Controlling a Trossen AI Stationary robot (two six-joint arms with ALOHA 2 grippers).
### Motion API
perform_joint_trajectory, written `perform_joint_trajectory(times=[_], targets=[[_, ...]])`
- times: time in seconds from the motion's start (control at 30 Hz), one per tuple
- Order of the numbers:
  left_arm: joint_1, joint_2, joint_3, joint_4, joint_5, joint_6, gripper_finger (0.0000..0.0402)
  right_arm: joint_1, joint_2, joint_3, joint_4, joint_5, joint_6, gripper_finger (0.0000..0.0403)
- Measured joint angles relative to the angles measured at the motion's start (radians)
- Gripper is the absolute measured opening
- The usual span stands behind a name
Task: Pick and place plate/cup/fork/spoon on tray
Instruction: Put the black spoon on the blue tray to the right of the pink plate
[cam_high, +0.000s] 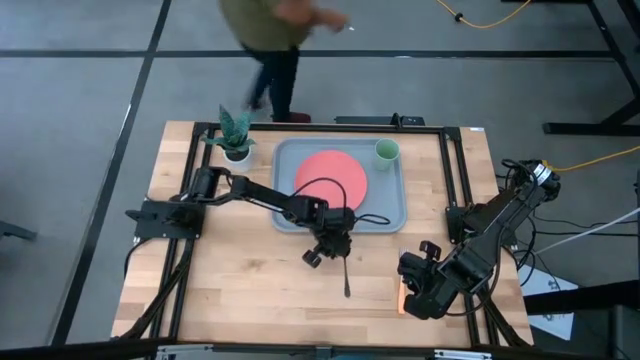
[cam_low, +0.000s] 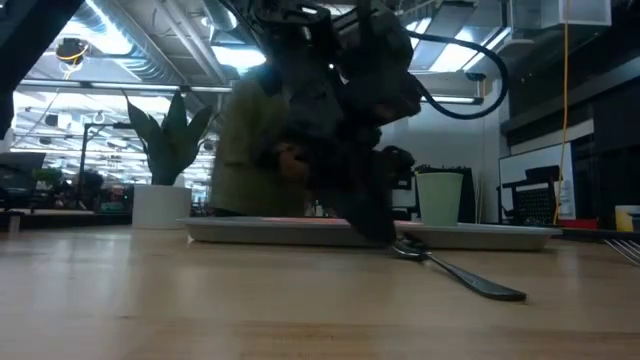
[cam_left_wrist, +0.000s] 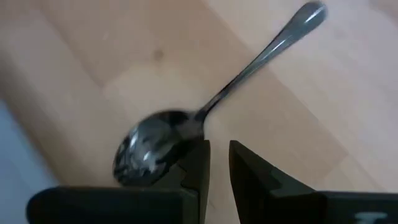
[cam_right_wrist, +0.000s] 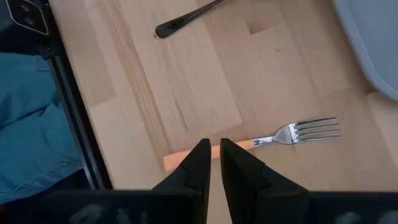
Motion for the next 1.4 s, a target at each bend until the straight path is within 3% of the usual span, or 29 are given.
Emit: perform_joint_trajectory(times=[0.3,0.5,0.7,0.9,1.4], targets=[[-0.042,-0.089,0.001,-0.197,-0.012,-0.09,0.0053,0.0,0.0,0.0,0.006,0.003,-0.007,0.0042],[-0.061,-0.021,0.01,0.004,0.012,0.016,0.0053,0.0,0.0,0.0,0.01,0.022,-0.008,0.0042],[-0.045,-0.02,0.056,-0.034,0.014,-0.045,0.0053,0.015,0.008,-0.001,0.018,0.108,-0.013,0.0042],[-0.089,0.02,0.055,-0.011,0.038,-0.064,0.0053,0.033,0.017,-0.001,0.02,0.1,-0.012,0.0042],[-0.05,0.12,0.059,0.2,0.123,-0.085,0.0053,0.047,0.018,-0.001,0.046,0.046,0.008,0.0042]])
